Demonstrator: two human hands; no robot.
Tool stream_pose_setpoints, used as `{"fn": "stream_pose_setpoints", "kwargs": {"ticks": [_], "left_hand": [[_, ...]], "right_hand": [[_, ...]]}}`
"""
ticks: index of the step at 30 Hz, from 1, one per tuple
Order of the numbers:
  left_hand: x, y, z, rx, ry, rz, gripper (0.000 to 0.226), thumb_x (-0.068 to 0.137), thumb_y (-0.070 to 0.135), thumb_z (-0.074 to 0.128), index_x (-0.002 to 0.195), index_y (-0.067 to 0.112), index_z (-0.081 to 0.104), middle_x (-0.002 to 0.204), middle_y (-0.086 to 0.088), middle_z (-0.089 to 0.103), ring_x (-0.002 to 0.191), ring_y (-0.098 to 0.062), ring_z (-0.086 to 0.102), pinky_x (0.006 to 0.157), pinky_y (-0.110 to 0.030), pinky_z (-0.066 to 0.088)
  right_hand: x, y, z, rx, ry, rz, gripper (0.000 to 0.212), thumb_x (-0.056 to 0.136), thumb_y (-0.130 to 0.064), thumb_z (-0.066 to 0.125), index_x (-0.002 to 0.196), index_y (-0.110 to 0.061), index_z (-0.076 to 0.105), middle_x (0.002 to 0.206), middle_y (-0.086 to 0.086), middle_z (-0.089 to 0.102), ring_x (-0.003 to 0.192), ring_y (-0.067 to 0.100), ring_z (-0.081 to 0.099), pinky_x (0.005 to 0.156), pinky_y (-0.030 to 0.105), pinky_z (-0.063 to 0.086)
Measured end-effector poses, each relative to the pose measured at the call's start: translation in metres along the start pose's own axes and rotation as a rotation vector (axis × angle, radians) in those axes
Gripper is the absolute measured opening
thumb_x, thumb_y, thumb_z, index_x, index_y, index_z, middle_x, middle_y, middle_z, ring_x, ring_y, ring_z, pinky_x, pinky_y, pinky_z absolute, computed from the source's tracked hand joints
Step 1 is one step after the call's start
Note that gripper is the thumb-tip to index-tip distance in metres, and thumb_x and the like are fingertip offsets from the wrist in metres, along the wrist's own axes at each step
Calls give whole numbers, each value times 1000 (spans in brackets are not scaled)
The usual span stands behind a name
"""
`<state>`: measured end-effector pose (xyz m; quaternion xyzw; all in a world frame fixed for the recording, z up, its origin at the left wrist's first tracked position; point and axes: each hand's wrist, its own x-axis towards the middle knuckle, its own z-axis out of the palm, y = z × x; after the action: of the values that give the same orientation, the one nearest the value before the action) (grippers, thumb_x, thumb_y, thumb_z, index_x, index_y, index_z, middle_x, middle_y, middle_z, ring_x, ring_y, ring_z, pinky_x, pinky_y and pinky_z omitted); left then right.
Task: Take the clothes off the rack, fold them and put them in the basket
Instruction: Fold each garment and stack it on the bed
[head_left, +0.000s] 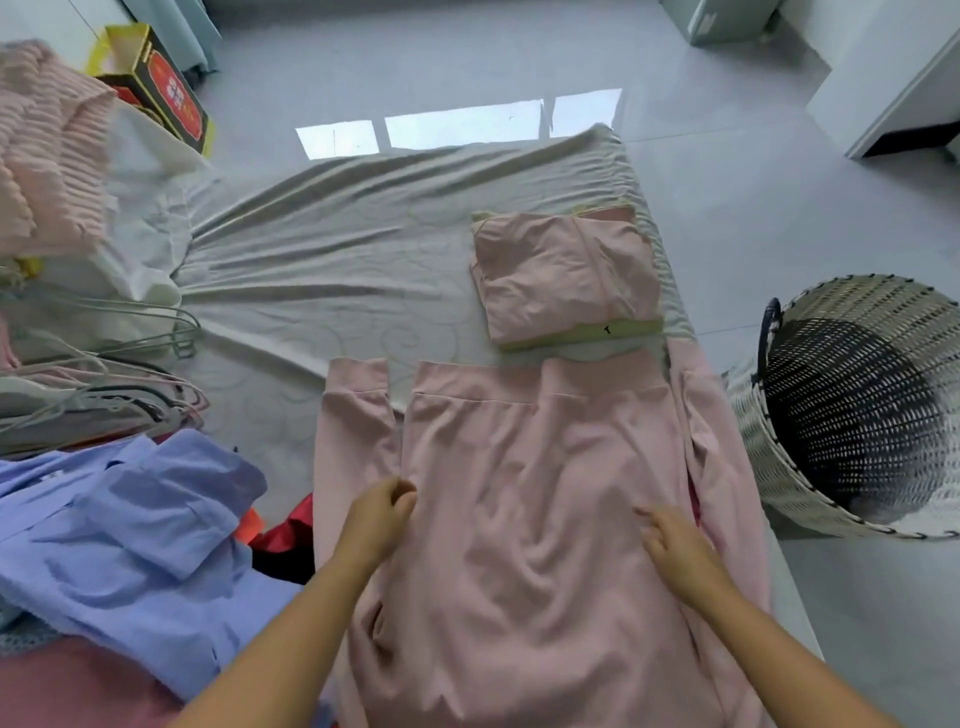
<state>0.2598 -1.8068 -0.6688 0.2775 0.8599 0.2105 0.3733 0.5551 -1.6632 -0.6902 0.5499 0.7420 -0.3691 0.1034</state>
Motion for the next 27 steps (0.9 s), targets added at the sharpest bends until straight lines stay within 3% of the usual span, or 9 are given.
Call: {"fn": "stream_pose_setpoints", "kwargs": {"ticks": [5, 8, 10, 13, 15, 18, 21, 24, 27], "left_hand": [[88, 14, -8, -4, 133, 42, 14, 88, 8, 55, 96, -2, 61, 88, -10, 62, 81, -25, 56, 74, -29, 39], [131, 27, -5, -36, 144, -35, 41, 90, 21, 59, 121, -4, 50, 114, -17, 58, 110, -31, 54, 89, -33, 39], [152, 34, 0, -61, 125, -95, 38, 88, 28, 62, 111, -1, 53, 105, -15, 57, 108, -31, 54, 82, -33, 39], [168, 36, 10, -51, 106, -37, 18, 88, 22, 61, 85, 5, 56, 86, -9, 60, 86, -24, 56, 68, -29, 34], [173, 30, 5, -71, 226, 4, 18, 91, 16, 54, 75, 9, 51, 79, -9, 56, 78, -23, 49, 64, -29, 26], [184, 20, -14, -140, 421, 16, 25, 91, 13, 53, 69, 9, 43, 76, -21, 55, 74, -29, 48, 61, -29, 21], [193, 17, -11, -27, 350, -10, 20, 90, 19, 55, 76, 9, 47, 89, -22, 61, 82, -33, 54, 64, -31, 29], [190, 20, -3, 41, 280, -9, 21, 89, 30, 57, 91, 10, 50, 100, -12, 60, 91, -30, 55, 70, -32, 35], [176, 10, -19, -114, 362, 36, 32, 87, 24, 63, 108, 1, 52, 110, -17, 55, 102, -33, 52, 83, -35, 41]], "right_hand": [[86, -17, -15, -6, 242, 30, 36, 94, -11, 44, 125, 8, 51, 131, 27, 46, 126, 39, 40, 104, 36, 26], [134, -21, -35, 46, 371, 127, 41, 94, -10, 46, 132, 6, 42, 138, 26, 40, 130, 38, 34, 106, 41, 24], [160, -21, -44, 168, 431, 190, 46, 93, -14, 51, 133, 6, 42, 133, 27, 46, 126, 39, 40, 106, 44, 31], [183, -20, -54, 224, 454, 270, 31, 85, -24, 59, 103, 1, 62, 93, 22, 63, 101, 36, 55, 78, 40, 44], [189, -20, -63, 209, 476, 297, 26, 85, -23, 57, 85, 2, 63, 81, 22, 59, 91, 37, 56, 66, 36, 35], [201, -15, -82, 210, 610, 279, 24, 87, -17, 58, 99, 3, 63, 101, 24, 64, 97, 39, 58, 79, 39, 41], [207, -17, -84, 175, 589, 248, 26, 88, -16, 59, 106, 2, 62, 107, 25, 63, 101, 38, 58, 86, 40, 43], [195, -28, -61, 6, 549, 204, 41, 87, -12, 60, 123, 4, 49, 125, 31, 47, 115, 42, 45, 99, 42, 35], [160, -37, -14, -179, 613, -138, 50, 86, -22, 50, 130, -1, 40, 133, 30, 39, 120, 40, 36, 104, 48, 27]]}}
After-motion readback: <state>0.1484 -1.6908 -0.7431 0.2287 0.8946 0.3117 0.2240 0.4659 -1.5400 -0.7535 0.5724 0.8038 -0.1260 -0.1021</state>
